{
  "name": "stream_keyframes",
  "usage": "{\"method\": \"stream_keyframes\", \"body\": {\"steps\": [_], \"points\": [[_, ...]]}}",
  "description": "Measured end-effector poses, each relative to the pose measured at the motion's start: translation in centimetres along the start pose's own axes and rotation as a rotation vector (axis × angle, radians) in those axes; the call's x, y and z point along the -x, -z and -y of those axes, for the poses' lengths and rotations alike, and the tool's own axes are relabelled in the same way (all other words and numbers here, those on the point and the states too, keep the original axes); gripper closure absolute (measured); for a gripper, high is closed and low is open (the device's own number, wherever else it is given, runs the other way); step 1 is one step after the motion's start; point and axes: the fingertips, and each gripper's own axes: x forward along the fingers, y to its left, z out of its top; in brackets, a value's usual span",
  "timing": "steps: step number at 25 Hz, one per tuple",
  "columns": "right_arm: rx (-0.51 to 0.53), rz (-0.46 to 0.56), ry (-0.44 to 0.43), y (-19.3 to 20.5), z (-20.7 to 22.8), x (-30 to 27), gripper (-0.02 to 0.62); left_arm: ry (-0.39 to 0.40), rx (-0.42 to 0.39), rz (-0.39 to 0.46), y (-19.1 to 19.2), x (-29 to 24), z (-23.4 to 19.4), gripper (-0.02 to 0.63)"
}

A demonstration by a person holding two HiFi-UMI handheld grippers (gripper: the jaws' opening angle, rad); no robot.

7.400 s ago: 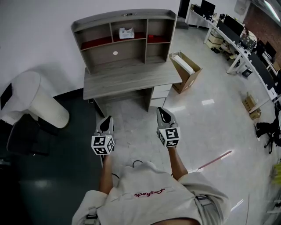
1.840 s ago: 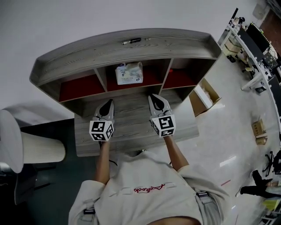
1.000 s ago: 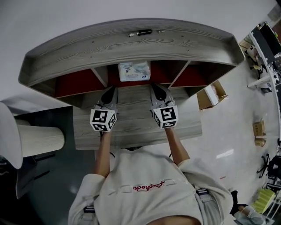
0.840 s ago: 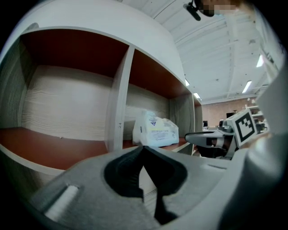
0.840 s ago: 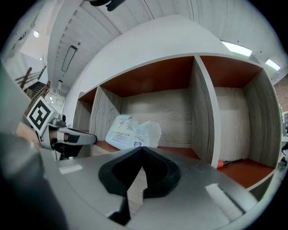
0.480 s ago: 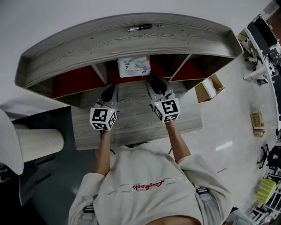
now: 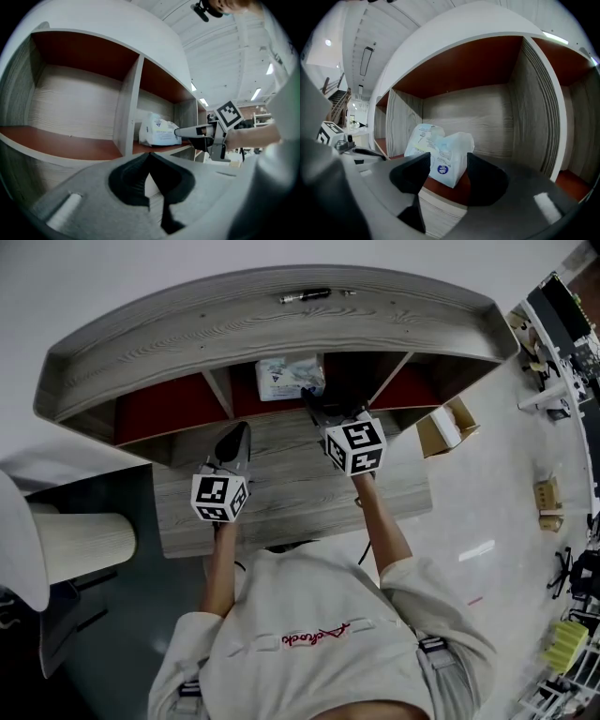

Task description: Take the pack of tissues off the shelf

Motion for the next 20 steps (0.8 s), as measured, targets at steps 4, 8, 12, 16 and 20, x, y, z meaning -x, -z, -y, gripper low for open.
{"method": "stream_keyframes", "body": {"steps": [4, 8, 12, 16, 20], "points": [[0.021, -0.042, 0.031, 0.68, 0.21, -0.3, 0.387, -0.005, 0.003, 0.004, -0.05, 0.18, -0.26, 0.607], [0.049, -0.042, 0.056, 0.72, 0.35, -0.37, 0.503, -0.003, -0.001, 0.008, -0.2, 0.22, -0.31, 0.607], [0.076, -0.038, 0.065, 0.74, 0.22, -0.28, 0.568, -0.006, -0.001, 0.007, -0.31, 0.34, -0.49, 0.607], [0.083, -0.026, 0.07, 0.68, 0.13, -0.11, 0.575, -0.004, -0.003, 0.008, -0.37, 0.26, -0.69, 0.607], [0.084, -0.016, 0.081, 0.53, 0.29, 0.49, 0.575, 0.01, -0.006, 0.011, -0.54, -0.01, -0.32, 0.607]]}}
